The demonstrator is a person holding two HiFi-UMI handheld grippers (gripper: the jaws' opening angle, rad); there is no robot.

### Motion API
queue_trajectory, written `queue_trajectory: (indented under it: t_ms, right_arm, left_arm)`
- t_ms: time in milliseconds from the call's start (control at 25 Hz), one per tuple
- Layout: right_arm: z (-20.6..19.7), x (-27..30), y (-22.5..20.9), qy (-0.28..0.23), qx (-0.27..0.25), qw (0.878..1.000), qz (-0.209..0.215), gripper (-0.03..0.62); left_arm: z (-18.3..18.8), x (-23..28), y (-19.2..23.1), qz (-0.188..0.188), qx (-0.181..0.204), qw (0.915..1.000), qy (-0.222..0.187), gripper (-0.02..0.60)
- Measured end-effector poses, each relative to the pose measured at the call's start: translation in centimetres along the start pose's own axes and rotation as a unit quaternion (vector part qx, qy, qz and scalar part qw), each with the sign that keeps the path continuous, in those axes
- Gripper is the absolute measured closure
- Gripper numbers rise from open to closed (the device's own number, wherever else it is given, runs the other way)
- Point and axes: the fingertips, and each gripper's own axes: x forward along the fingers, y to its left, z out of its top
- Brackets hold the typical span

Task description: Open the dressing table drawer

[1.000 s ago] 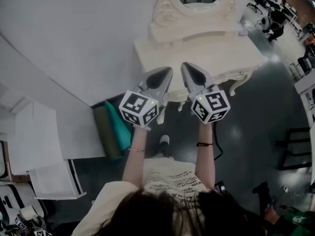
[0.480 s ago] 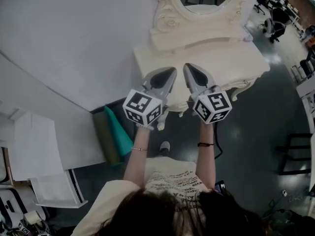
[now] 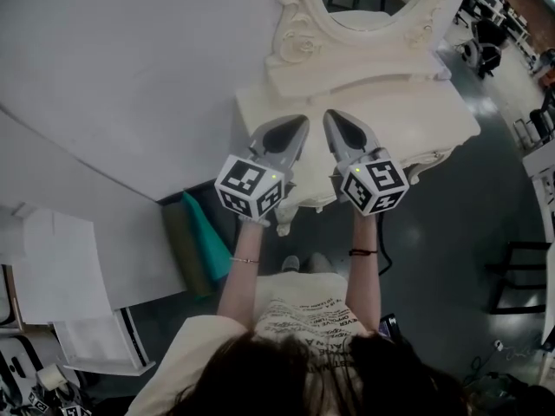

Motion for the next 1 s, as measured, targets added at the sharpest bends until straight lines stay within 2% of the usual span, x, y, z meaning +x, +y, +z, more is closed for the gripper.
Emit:
queue_trajectory:
  t_ms: [240, 560, 1000]
  right_arm:
    - [-0.8, 2.1, -1.8, 0.013, 0.004, 1.000, 0.014, 0.591]
    - [-1.5, 4.9, -4.8, 0.037, 0.005, 0.997, 0.063, 0.591]
    - [-3.8, 7.9, -9.7, 0.078, 0.006, 0.989, 0.124, 0.591]
  left_arm:
    - [-0.8, 1.6, 1.9, 0.020, -0.005, 0.9998, 0.007, 0.584]
    - [-1.7, 5.2, 3.7, 0.063, -0.014, 0.9978, 0.010, 0.584]
    - [-4.1, 9.6, 5.9, 0.136, -0.030, 0.9901, 0.018, 0.584]
